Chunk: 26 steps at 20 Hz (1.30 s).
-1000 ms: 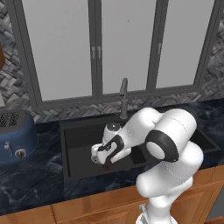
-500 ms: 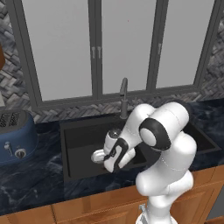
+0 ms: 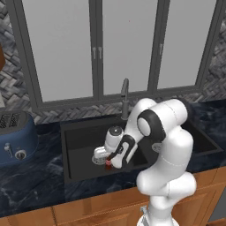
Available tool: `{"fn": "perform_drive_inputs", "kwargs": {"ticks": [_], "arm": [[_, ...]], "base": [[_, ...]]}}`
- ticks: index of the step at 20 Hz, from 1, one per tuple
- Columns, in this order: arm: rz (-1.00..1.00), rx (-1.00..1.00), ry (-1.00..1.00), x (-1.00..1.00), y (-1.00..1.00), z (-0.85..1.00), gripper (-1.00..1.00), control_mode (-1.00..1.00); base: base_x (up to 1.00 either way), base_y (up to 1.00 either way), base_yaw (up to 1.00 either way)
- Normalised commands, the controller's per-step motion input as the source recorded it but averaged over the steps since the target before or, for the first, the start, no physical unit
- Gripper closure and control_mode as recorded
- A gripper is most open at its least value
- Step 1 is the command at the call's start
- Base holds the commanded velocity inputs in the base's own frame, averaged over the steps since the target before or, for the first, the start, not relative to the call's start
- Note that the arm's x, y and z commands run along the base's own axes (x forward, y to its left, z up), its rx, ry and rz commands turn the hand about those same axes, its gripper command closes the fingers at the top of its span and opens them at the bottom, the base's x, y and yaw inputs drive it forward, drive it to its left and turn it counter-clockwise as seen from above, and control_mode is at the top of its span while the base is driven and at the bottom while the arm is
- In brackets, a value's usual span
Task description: Place the large bottle from the dining counter next to the other large bottle outside the sink, and place the small bottle from the dining counter next to the other small bottle inside the sink.
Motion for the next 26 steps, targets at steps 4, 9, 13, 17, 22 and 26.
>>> {"fn": "perform_drive_inputs", "kwargs": {"ticks": [4, 9, 13, 17, 22, 26], "arm": [[0.0, -0.01, 0.0, 0.19, 0.0, -0.33, 1.0, -1.0], [0.0, 0.0, 0.0, 0.0, 0.0, -0.46, 1.0, -1.0], [0.0, 0.0, 0.0, 0.03, 0.02, -0.47, 1.0, -1.0], [0.0, 0.0, 0.0, 0.0, 0.0, -0.2, 1.0, -1.0], [0.0, 0.0, 0.0, 0.0, 0.0, 0.0, 1.0, -1.0], [0.0, 0.0, 0.0, 0.0, 0.0, 0.0, -1.0, -1.0]], "base": [[0.0, 0.0, 0.0], [0.0, 0.0, 0.0], [0.0, 0.0, 0.0], [0.0, 0.0, 0.0], [0.0, 0.0, 0.0], [0.0, 0.0, 0.0]]}}
